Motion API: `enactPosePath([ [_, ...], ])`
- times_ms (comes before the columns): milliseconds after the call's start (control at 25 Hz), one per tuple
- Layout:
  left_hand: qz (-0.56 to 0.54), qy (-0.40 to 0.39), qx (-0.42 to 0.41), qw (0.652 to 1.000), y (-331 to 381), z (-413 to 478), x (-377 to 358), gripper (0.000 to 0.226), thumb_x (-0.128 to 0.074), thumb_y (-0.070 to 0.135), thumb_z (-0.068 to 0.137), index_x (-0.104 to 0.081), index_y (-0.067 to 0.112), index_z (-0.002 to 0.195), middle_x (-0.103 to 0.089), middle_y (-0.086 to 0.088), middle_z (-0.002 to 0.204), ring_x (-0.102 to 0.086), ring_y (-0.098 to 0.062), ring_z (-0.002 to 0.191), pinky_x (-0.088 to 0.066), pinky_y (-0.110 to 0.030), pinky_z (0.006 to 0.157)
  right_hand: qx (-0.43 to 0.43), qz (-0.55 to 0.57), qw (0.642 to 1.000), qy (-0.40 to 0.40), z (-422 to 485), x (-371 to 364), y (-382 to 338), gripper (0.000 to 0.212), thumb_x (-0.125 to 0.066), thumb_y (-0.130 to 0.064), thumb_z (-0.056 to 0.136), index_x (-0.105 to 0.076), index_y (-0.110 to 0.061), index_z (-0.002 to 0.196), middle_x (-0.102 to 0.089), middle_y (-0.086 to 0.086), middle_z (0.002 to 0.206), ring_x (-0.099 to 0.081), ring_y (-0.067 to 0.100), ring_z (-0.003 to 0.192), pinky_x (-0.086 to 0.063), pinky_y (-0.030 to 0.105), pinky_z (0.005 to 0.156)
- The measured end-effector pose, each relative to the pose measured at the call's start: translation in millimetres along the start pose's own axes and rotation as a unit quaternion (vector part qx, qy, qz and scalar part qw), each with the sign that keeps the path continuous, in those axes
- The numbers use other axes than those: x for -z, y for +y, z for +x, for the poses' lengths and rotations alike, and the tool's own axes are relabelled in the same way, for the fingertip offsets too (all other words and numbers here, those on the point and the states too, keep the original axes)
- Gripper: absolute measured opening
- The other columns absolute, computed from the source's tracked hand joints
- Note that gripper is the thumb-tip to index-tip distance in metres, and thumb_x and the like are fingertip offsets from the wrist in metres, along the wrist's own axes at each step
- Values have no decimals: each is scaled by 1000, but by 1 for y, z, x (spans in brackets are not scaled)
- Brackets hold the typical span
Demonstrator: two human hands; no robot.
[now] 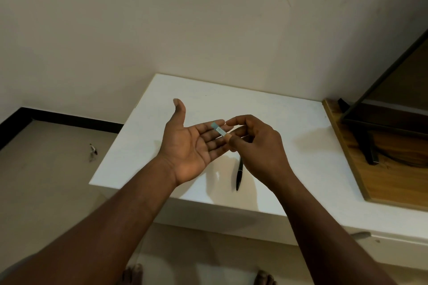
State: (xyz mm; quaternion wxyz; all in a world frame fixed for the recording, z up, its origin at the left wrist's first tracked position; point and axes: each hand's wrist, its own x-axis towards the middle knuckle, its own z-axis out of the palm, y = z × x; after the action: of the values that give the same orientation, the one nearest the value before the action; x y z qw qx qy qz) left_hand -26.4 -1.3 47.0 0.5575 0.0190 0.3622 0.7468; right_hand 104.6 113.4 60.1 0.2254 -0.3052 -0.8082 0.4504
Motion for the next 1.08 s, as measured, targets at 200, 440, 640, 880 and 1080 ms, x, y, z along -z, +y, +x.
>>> enactPosePath([
  [200,-11,-8,-5,1000,3,-1,0,114,-33,90,83,-54,-5,141,-65,-26,137,-64,-42,126,-50,-51,106,60,-57,997,-10,-3,-3,1,44,-74,-21,94,-65,-40,133,-76,-15,88,-71,1,77,-51,10,68],
  [440,-9,-13,-8,1000,4,0,2,115,-33,90,83,-54,-7,141,-64,-28,138,-62,-43,128,-49,-51,108,77,-79,994,7,-2,-6,2,29,-74,-24,95,-76,-35,122,-76,-19,93,-71,4,76,-58,22,72],
  [640,-1,-4,-10,1000,4,2,3,112,-33,89,85,-54,-6,141,-65,-27,136,-64,-43,125,-51,-50,105,92,-94,991,11,-1,-6,4,26,-74,-23,95,-78,-34,119,-76,-20,94,-70,2,78,-55,21,72],
  [880,10,0,-6,1000,3,3,5,111,-34,88,85,-53,-6,141,-66,-27,135,-66,-43,123,-53,-50,105,108,-102,989,12,0,-6,6,26,-74,-21,94,-80,-35,115,-77,-20,95,-68,2,78,-54,21,72],
  [1080,11,-7,-5,1000,3,4,6,112,-32,89,84,-54,-5,141,-66,-26,135,-65,-43,125,-48,-52,109,147,-115,982,-24,-1,-7,7,22,-74,-21,92,-81,-34,109,-74,-20,88,-66,2,79,-51,21,71],
])
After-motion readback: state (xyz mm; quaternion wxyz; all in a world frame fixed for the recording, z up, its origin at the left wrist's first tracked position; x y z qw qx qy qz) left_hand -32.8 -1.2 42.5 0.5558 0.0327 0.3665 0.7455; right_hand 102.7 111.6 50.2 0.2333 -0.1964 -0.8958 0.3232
